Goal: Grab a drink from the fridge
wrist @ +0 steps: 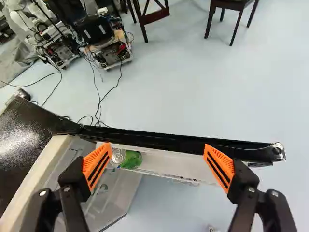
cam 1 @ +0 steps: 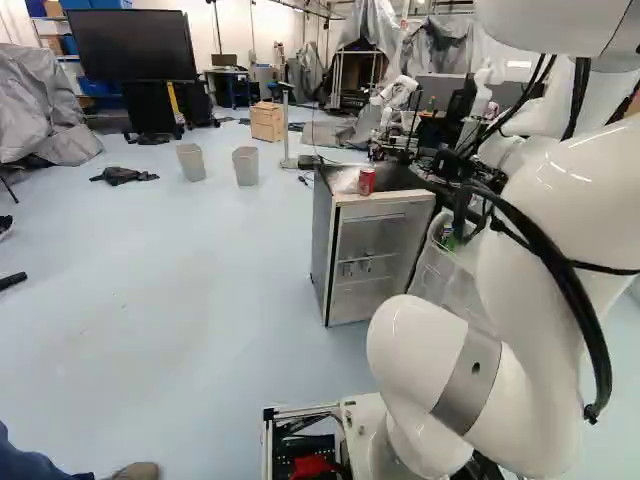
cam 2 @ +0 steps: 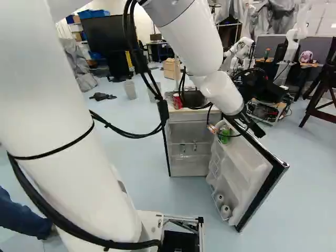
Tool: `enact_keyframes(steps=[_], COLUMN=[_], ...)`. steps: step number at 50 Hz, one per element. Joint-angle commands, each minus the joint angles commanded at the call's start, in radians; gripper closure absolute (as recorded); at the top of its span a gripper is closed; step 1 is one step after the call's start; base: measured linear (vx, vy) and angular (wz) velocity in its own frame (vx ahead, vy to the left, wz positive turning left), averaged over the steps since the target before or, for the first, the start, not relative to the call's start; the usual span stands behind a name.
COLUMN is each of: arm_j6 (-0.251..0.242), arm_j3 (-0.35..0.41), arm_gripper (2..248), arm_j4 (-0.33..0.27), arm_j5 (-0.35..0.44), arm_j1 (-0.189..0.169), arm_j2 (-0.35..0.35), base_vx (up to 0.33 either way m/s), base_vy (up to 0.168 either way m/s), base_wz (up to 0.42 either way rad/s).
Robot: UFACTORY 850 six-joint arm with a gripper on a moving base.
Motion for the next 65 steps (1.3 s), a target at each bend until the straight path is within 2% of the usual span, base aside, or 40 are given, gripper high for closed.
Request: enact_keyframes(steps=[33,65], arm_j6=[0.000,0.000], arm_j3=[-0.139,-0.215], arm_gripper=[3,3], arm_j4=[0.006,0.006], arm_j5=[-0.026,-0.094], arm_j1=[-0.064,-0.060], arm_j2=[-0.127,-0.193], base_vx=[0.000,0.000], base_vy=[0.000,0.000], base_wz=[0.000,0.000])
